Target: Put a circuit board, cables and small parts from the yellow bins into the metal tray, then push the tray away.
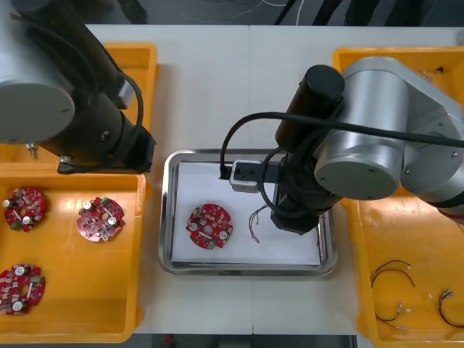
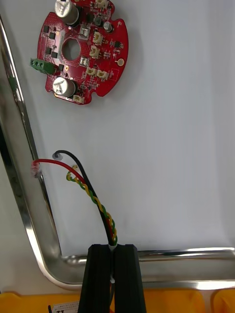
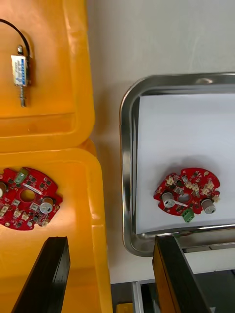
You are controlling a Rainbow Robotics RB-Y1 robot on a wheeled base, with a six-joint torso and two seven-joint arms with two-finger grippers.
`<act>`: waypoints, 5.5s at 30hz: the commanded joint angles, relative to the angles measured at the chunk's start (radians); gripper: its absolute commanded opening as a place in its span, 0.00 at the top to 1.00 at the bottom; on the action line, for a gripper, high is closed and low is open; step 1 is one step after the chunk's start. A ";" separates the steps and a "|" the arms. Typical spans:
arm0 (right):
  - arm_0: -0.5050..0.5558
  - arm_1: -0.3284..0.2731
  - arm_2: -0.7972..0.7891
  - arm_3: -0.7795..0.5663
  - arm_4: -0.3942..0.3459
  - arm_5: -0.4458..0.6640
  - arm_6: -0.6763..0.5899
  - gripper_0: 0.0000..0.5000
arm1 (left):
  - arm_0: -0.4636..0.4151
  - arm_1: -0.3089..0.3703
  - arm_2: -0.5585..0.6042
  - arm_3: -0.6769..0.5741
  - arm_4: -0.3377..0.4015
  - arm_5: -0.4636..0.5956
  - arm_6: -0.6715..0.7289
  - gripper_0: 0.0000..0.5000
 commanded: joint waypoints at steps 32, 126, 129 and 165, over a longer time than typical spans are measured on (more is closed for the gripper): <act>0.172 0.044 0.141 0.093 0.284 -0.189 -0.021 1.00 | 0.175 0.142 0.367 0.137 -0.060 0.008 -0.106 0.00; 0.056 -0.125 -0.890 0.364 0.198 0.132 -0.238 0.00 | -0.024 0.019 0.245 1.030 -0.287 -0.548 -0.722 0.00; 0.048 -0.126 -0.894 0.416 0.228 0.132 -0.233 0.00 | -0.026 0.019 0.245 1.053 -0.292 -0.554 -0.730 0.00; -0.185 -0.071 -0.795 0.955 0.314 -0.146 -0.185 0.00 | -0.023 0.014 0.202 1.127 -0.218 -0.632 -0.781 0.00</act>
